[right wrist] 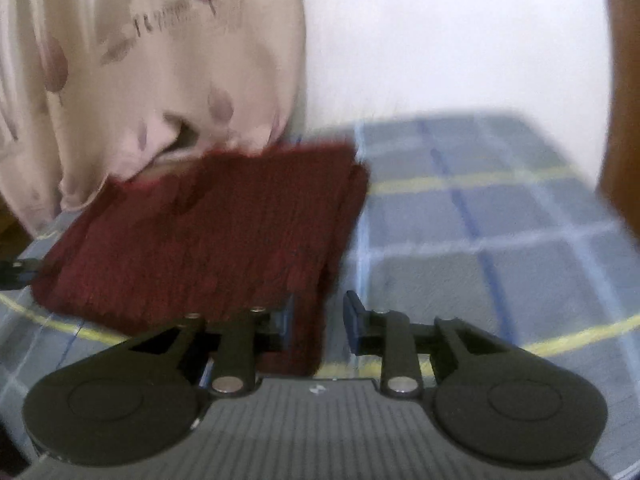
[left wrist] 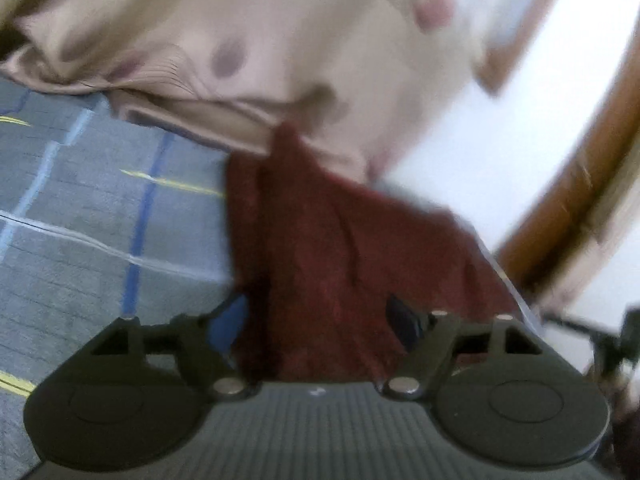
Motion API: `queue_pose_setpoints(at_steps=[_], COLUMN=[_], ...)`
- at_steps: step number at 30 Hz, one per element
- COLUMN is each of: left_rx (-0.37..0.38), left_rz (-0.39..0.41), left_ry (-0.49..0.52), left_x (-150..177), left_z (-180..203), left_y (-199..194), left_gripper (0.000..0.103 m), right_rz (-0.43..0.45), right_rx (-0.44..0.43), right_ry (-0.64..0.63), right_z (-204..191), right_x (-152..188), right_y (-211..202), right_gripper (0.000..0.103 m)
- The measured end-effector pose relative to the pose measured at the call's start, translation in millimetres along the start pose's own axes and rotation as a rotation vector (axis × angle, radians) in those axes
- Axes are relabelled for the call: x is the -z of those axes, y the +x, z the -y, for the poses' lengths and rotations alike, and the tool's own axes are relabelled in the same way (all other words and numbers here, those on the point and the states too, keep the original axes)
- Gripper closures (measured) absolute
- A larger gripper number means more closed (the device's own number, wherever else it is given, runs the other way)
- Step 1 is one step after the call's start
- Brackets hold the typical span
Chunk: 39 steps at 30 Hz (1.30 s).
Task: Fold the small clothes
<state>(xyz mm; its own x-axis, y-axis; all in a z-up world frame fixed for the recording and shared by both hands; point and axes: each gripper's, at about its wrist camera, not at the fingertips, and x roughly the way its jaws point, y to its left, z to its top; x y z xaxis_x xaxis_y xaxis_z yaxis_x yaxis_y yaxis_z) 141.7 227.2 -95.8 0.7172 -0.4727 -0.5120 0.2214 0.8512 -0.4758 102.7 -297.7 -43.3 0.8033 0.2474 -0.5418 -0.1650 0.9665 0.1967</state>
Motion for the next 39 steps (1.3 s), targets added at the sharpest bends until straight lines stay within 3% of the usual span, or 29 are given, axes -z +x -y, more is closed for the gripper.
queue_pose_setpoints(at_steps=[2, 5, 7, 8, 11, 14, 16, 19, 21, 23, 27, 31, 33, 35, 39], left_rx=[0.01, 0.044, 0.009, -0.04, -0.041, -0.075, -0.1, -0.062, -0.094, -0.097, -0.039, 0.132, 0.113, 0.028, -0.039], left_rz=[-0.035, -0.022, -0.044, -0.066, -0.083, -0.088, -0.088, -0.101, -0.08, -0.012, 0.063, 0.063, 0.026, -0.033, 0.02], left_ry=[0.043, 0.074, 0.083, 0.088, 0.049, 0.056, 0.057, 0.017, 0.044, 0.098, 0.147, 0.088, 0.097, 0.081, -0.042], left_x=[7, 11, 10, 10, 10, 11, 10, 2, -5, -16, -53, -80, -86, -90, -91], left_z=[5, 5, 2, -2, -22, -23, -18, -14, -5, 8, 29, 40, 44, 34, -6], left_y=[5, 7, 11, 12, 7, 7, 6, 0, -11, -23, -4, 49, 80, 113, 126], left_gripper=[0.026, 0.028, 0.051, 0.07, 0.071, 0.071, 0.069, 0.062, 0.034, 0.02, 0.018, 0.018, 0.018, 0.019, 0.019], right_rz=[0.016, -0.009, -0.038, -0.055, -0.116, -0.131, -0.136, -0.142, -0.108, -0.063, -0.013, 0.001, -0.004, -0.013, -0.047], right_rx=[-0.049, -0.072, -0.072, -0.057, -0.002, -0.004, -0.001, -0.007, -0.025, -0.051, -0.106, -0.123, -0.112, -0.125, -0.085], right_ry=[-0.007, -0.05, -0.07, -0.082, -0.087, -0.084, -0.098, -0.092, -0.096, -0.109, -0.105, -0.105, -0.107, -0.075, -0.017], right_z=[-9, -25, -32, -34, -32, -28, -29, -29, -31, -34, -37, -40, -40, -35, -22], right_x=[-7, -5, -2, 0, 6, 14, 14, 8, 3, -5, -29, -58, -69, -80, -89], right_y=[-3, 12, 25, 32, 50, 56, 56, 53, 42, 29, 27, 61, 83, 107, 148], right_gripper=[0.071, 0.071, 0.071, 0.071, 0.071, 0.073, 0.073, 0.073, 0.073, 0.069, 0.057, 0.057, 0.057, 0.057, 0.057])
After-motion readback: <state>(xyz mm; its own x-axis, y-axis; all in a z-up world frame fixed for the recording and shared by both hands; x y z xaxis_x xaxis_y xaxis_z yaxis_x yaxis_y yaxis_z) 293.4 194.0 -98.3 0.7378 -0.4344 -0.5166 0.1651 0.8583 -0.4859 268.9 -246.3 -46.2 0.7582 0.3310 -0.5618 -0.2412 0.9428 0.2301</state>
